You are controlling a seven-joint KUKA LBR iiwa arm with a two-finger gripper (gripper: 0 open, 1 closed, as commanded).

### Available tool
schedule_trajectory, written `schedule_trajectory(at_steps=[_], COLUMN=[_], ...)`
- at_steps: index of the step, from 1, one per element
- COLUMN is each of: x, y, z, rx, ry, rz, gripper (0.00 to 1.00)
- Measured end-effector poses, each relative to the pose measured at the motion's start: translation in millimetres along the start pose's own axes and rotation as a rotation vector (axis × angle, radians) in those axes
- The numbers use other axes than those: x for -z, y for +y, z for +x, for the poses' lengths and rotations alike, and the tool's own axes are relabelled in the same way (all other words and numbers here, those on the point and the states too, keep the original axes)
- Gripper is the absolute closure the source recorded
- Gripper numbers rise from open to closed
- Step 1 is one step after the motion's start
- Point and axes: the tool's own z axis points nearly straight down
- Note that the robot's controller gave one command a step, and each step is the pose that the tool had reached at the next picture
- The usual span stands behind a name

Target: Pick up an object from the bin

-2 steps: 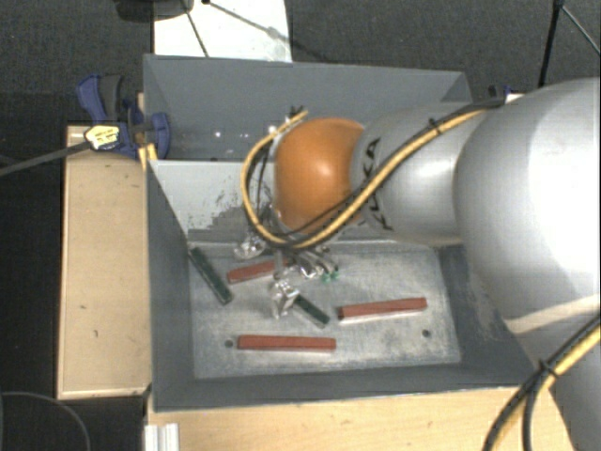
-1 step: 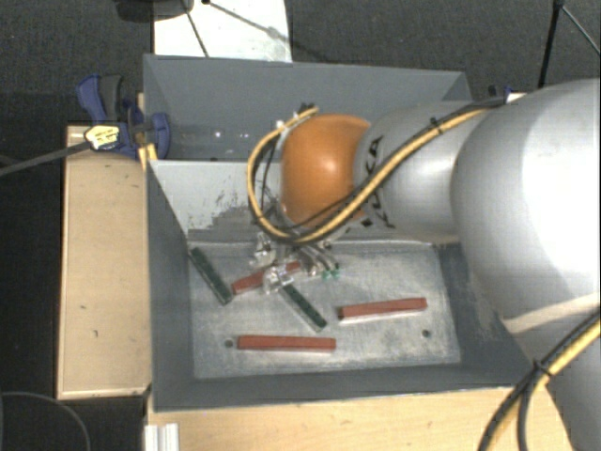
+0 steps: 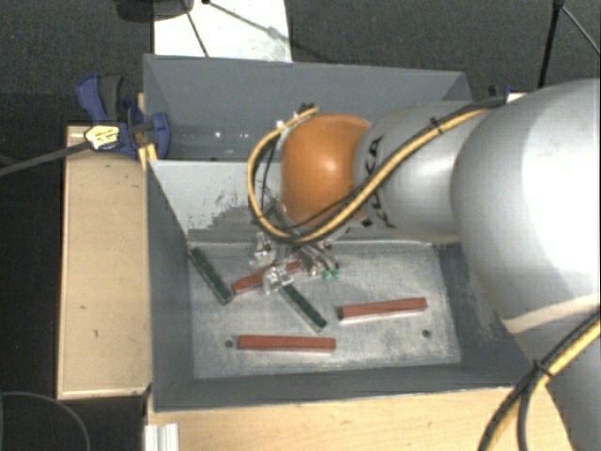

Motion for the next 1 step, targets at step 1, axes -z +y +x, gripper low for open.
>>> schedule_trajectory(at_steps=[1], x=[0.6], y=[-0.1], z=[0.1], rx=[0.0], ry=[0.0], rz=[0.0], gripper=[1.0])
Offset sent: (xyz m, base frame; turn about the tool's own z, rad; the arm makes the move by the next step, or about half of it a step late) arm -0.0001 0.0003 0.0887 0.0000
